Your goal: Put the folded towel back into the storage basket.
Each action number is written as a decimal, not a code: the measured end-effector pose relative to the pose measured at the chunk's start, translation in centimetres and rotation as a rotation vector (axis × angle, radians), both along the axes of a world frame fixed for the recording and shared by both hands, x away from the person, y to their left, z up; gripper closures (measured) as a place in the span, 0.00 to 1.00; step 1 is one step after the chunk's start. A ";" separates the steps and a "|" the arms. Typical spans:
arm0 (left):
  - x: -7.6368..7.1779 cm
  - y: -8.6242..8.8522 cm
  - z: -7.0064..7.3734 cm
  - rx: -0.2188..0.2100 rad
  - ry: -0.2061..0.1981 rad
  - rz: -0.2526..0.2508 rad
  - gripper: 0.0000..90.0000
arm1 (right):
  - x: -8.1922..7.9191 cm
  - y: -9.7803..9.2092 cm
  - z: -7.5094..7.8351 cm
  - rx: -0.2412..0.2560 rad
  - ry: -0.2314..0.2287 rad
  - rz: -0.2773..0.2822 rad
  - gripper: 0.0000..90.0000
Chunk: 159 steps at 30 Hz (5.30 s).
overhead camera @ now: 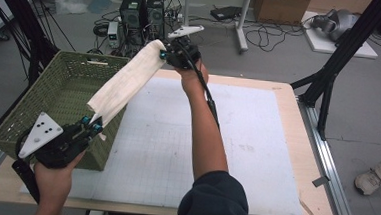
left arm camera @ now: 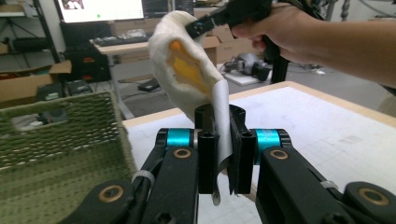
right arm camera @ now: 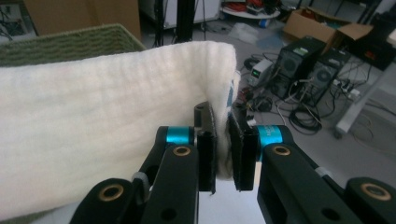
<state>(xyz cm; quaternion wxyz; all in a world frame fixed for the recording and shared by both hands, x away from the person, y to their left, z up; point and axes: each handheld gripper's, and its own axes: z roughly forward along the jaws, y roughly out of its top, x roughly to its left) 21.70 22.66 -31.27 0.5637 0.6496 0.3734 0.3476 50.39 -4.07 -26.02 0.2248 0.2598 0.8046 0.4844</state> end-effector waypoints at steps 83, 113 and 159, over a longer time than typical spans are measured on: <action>0.5 2.8 0.1 -0.126 0.113 0.008 0.20 | -5.0 -4.4 2.0 -0.011 0.041 0.081 0.23; 6.3 -11.5 -6.8 -0.049 0.163 -0.444 0.20 | -25.7 -28.2 -12.6 0.035 0.004 -0.357 0.18; 6.1 -11.9 -9.3 -0.009 0.181 -0.401 0.20 | -26.7 -29.3 -14.6 0.062 0.000 -0.408 0.18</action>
